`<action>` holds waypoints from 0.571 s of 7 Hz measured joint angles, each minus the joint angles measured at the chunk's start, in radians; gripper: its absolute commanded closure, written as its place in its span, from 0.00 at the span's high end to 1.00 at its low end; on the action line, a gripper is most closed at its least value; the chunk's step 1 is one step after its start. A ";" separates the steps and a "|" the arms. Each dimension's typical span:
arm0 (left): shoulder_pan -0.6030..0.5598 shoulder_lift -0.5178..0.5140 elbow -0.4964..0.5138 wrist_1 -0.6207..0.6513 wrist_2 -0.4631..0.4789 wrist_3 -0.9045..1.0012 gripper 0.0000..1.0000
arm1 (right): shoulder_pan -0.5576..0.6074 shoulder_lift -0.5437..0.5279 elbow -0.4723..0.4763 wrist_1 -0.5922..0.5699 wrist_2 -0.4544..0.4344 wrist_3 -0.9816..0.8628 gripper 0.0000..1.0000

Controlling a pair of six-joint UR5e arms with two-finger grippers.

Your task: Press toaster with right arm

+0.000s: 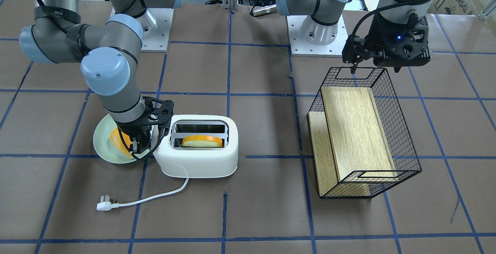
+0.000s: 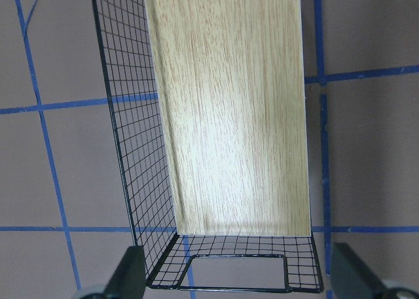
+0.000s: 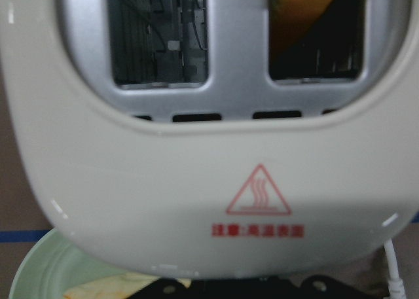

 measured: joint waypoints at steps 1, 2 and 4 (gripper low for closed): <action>0.000 0.000 0.000 0.000 0.000 0.000 1.00 | 0.000 -0.014 -0.015 0.017 -0.001 0.021 0.07; 0.000 0.000 0.000 0.000 0.000 0.000 1.00 | 0.000 -0.041 -0.055 0.068 -0.002 0.059 0.07; 0.000 0.000 0.000 0.000 0.000 0.000 1.00 | 0.000 -0.079 -0.205 0.260 -0.001 0.141 0.07</action>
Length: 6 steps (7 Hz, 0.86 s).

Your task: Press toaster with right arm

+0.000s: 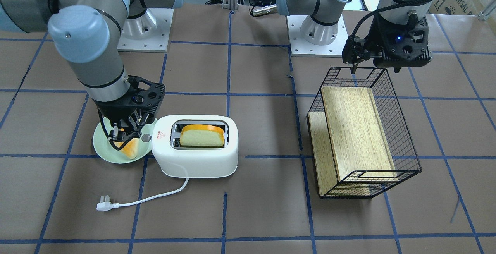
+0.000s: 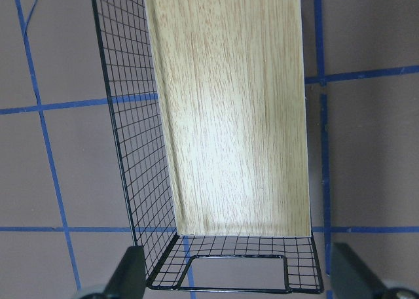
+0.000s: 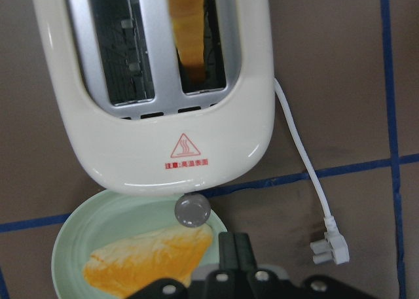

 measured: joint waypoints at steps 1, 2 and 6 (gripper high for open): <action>0.000 0.000 0.000 0.000 0.000 0.000 1.00 | 0.001 -0.004 -0.071 0.094 0.002 0.046 0.08; 0.000 0.000 0.000 0.000 0.000 0.000 1.00 | 0.002 -0.011 -0.119 0.167 0.001 0.129 0.08; 0.000 0.000 0.000 -0.001 0.000 -0.001 1.00 | 0.003 -0.081 -0.139 0.265 -0.009 0.743 0.11</action>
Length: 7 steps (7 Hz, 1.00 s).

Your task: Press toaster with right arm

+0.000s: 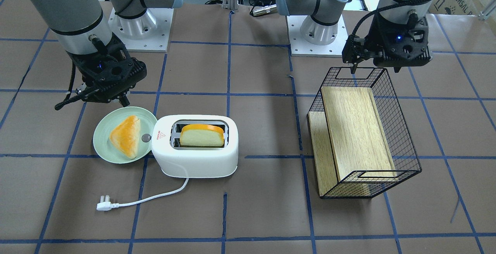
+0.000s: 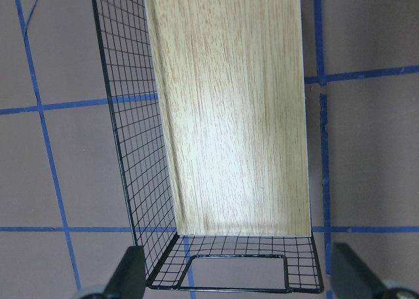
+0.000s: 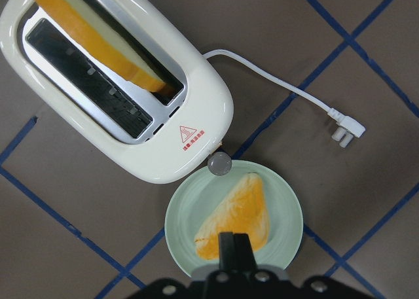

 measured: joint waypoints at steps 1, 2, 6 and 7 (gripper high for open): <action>0.000 0.000 0.000 0.000 0.000 0.001 1.00 | 0.000 -0.010 0.002 0.009 0.001 0.145 0.11; 0.000 0.000 0.000 0.000 0.000 0.001 1.00 | -0.001 -0.015 0.005 0.022 0.006 0.260 0.11; 0.000 0.000 0.000 0.001 0.000 0.001 1.00 | -0.011 -0.032 0.008 0.081 0.015 0.490 0.90; 0.000 0.000 0.000 0.001 0.000 0.000 1.00 | -0.009 -0.039 0.007 0.081 0.014 0.497 0.99</action>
